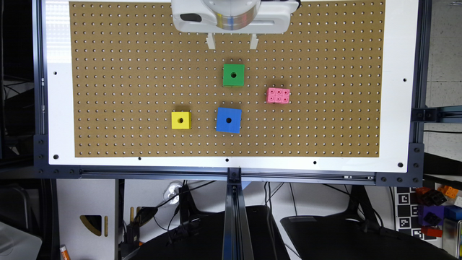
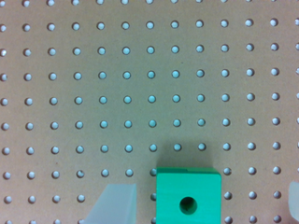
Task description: Pick up pink block.
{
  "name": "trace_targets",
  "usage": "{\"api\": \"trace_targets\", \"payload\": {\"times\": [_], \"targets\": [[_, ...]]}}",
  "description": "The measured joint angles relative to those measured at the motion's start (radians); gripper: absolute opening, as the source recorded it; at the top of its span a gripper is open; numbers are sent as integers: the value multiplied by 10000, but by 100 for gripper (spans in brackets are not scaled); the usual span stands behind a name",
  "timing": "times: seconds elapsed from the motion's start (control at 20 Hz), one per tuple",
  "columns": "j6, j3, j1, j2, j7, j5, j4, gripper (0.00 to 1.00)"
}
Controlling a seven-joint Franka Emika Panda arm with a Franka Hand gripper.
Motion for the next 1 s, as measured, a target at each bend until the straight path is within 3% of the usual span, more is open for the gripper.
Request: {"api": "trace_targets", "payload": {"times": [0.5,0.55,0.65,0.8,1.0], "targets": [[-1,5,4,0,1,0,-20,100],[0,879,261,169,999,109,390,100],[0,1245,264,513,1371,109,795,100],[0,1500,263,1204,1621,108,1509,100],[-2,1582,265,2148,1664,108,2459,100]]}}
